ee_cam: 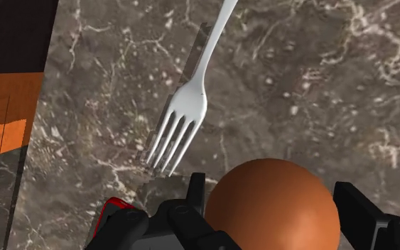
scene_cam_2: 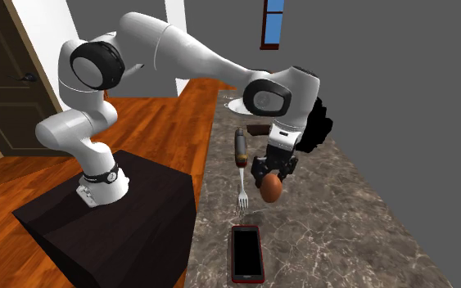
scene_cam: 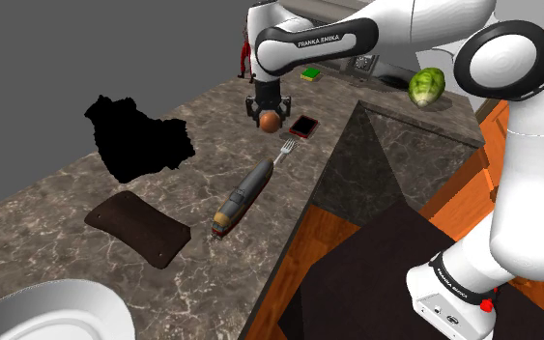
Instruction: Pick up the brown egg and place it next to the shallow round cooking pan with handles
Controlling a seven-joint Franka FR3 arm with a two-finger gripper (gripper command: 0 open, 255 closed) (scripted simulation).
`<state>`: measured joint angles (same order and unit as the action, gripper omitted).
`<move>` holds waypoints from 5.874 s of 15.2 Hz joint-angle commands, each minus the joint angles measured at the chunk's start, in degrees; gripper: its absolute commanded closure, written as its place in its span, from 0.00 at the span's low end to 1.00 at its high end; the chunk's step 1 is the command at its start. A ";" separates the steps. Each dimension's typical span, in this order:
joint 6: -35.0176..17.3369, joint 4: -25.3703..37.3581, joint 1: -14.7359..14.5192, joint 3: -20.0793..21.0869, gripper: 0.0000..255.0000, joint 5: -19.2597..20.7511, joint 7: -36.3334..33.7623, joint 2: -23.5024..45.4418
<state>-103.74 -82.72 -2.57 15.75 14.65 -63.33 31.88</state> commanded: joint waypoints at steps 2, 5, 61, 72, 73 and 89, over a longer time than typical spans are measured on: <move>2.08 1.42 -0.10 0.14 1.00 -0.25 0.28 -0.71; 4.06 2.92 -0.17 0.24 1.00 -0.47 0.59 -1.24; 8.35 -2.75 -32.71 18.14 1.00 -4.65 -48.41 -7.39; 11.42 11.64 -45.48 18.41 1.00 -0.38 -58.78 4.59; 10.69 10.94 -45.37 18.37 1.00 -0.33 -58.81 4.66; 0.63 3.07 -44.63 17.33 1.00 1.17 -59.41 7.37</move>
<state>-102.74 -79.53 -47.19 33.16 15.70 -122.76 38.99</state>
